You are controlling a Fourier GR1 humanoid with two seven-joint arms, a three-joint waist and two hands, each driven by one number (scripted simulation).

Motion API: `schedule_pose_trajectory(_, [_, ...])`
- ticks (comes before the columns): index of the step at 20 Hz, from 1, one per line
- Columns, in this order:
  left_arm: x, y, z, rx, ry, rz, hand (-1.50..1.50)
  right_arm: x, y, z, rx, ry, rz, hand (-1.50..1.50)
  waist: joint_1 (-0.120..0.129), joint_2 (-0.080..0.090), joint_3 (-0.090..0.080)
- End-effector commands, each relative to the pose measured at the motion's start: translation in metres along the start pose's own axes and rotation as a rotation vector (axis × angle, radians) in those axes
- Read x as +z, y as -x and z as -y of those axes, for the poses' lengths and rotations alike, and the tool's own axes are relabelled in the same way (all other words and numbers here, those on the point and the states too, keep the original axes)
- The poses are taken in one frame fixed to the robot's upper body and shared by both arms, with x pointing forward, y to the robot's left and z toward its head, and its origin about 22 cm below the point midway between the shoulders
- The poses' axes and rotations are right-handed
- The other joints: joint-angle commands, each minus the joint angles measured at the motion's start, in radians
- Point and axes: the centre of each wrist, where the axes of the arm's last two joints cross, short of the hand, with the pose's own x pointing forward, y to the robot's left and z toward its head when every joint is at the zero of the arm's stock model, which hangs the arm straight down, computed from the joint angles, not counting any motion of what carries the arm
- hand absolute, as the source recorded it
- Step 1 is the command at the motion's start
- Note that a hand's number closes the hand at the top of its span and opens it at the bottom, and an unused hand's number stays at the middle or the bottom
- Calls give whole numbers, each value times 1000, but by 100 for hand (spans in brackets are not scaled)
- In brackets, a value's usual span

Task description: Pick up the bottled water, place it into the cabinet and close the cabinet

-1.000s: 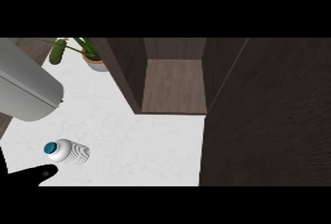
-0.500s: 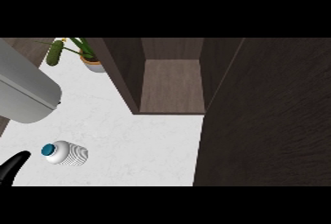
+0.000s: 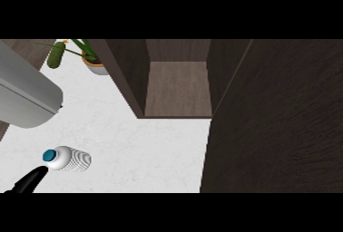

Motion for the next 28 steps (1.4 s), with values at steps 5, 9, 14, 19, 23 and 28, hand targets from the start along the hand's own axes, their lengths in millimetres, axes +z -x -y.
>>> schedule_pose_trajectory(5, [21, -35, -9, 24, -47, 123, -150, 2, -18, -4, 44, 35, 8, -150, -1, 2, 1])
schedule_pose_trajectory(9, [23, -35, -18, -15, -69, 111, -150, 11, -25, -8, 39, 31, 18, -150, -2, -3, 0])
schedule_pose_trajectory(14, [23, -38, -28, -47, -65, 101, -150, 10, -22, -14, 37, 36, 3, -150, 5, -5, -1])
schedule_pose_trajectory(19, [12, -30, -25, -62, -59, 54, -150, 10, -22, -21, 33, 34, 7, -150, -1, -2, -2])
schedule_pose_trajectory(23, [10, -14, -18, -94, -64, 42, -150, 4, -27, -17, 53, 27, 31, -150, 0, 1, -2])
schedule_pose_trajectory(28, [9, 2, -12, -128, -54, 23, -150, 7, -27, -26, 55, 42, 22, -150, -6, 1, -2])
